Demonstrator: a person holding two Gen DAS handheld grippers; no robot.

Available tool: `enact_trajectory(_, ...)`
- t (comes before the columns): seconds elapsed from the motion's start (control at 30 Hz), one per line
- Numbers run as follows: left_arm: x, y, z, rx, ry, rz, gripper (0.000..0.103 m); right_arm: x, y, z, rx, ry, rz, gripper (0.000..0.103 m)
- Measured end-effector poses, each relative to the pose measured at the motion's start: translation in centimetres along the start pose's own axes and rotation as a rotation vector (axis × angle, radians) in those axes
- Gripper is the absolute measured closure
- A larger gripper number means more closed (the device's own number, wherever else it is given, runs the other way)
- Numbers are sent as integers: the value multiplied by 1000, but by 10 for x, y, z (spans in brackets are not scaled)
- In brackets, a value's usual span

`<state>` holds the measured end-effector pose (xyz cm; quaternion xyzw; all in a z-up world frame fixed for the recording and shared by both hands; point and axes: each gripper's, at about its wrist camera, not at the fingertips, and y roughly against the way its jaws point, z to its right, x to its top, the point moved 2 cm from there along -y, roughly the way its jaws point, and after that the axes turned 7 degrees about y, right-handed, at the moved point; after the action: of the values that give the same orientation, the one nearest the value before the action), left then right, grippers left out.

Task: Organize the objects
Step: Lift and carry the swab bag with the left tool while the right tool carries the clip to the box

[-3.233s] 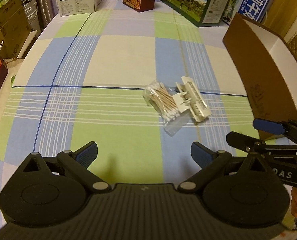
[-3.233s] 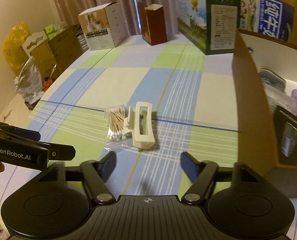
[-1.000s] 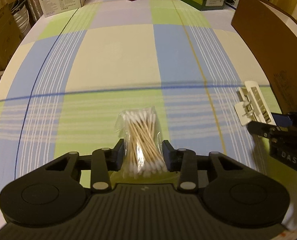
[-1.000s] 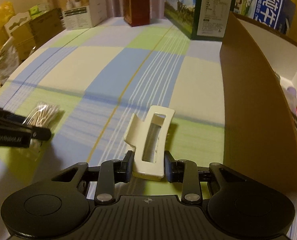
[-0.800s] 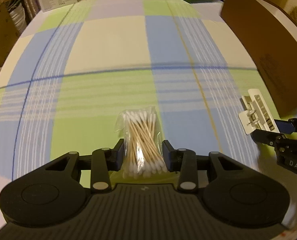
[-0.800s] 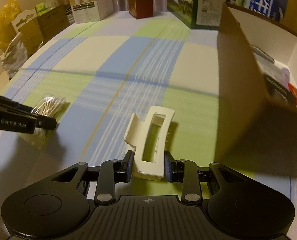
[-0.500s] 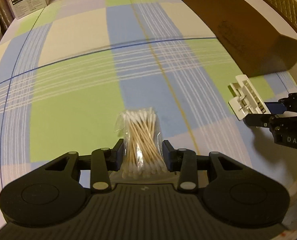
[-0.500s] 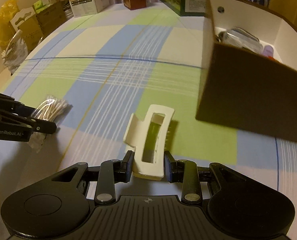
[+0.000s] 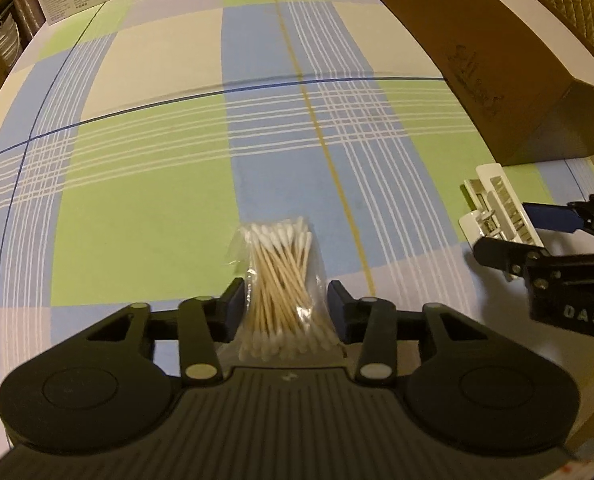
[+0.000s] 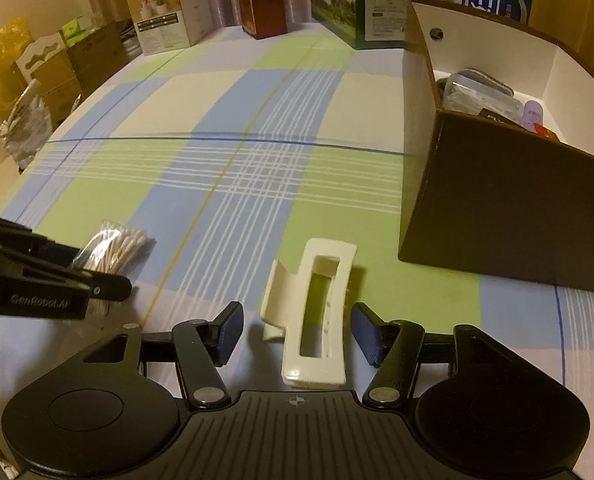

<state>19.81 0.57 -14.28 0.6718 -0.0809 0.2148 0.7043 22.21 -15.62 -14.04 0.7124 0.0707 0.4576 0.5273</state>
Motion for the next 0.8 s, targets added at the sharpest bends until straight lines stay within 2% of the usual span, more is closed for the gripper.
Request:
enact_trajectory(0.07, -1, 1, 1, 1, 2, -2, 71, -1, -1, 0, -7, 3, -1, 64)
enact_trajectory(0.43, -7, 7, 5, -7, 10, 10, 78, -4, 12, 2, 5, 1, 23, 64)
enact_trajectory(0.8, 6, 36, 20, -53, -9, 84, 79, 8, 46, 2, 68, -21, 95, 64)
